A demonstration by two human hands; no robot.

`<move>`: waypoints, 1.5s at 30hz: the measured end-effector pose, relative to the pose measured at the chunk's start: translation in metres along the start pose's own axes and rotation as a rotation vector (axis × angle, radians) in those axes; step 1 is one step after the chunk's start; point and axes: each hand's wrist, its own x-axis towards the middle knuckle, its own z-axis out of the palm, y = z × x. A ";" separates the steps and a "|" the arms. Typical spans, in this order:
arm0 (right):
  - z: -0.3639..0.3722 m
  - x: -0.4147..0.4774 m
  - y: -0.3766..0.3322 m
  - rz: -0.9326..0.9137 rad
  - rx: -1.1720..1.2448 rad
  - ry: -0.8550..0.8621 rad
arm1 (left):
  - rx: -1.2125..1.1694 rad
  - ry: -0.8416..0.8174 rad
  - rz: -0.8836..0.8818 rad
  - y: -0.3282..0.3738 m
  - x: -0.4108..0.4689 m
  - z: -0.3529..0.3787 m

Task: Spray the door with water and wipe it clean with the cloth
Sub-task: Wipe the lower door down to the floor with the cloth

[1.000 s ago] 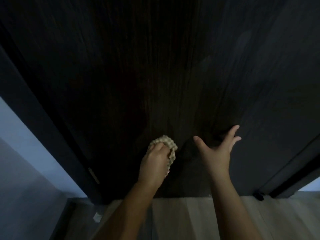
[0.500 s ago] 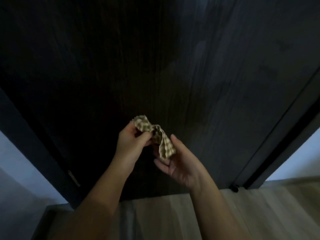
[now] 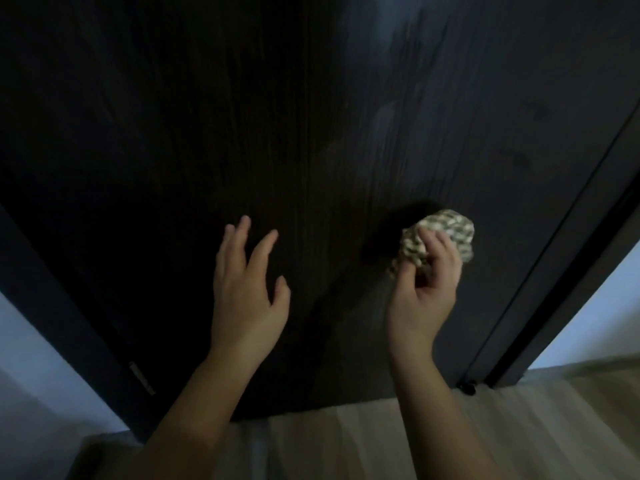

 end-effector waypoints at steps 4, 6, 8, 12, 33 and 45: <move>0.021 -0.006 0.039 0.022 -0.286 -0.172 | 0.189 -0.010 0.017 -0.016 -0.001 -0.007; 0.031 -0.018 0.047 -0.080 -0.315 -0.340 | 0.251 -0.049 -0.004 -0.025 -0.002 -0.008; 0.045 -0.028 0.037 -0.287 -0.411 -0.556 | 0.301 -0.053 -0.001 -0.031 -0.001 -0.010; 0.074 0.009 0.000 -0.613 -0.651 -0.532 | 0.298 -0.004 0.034 -0.036 0.010 -0.018; 0.038 0.121 -0.007 -0.479 -0.813 -0.269 | 0.708 0.212 0.215 0.032 0.086 -0.016; 0.017 -0.002 0.087 0.026 -0.561 -0.355 | 0.685 0.098 0.180 -0.042 0.010 0.069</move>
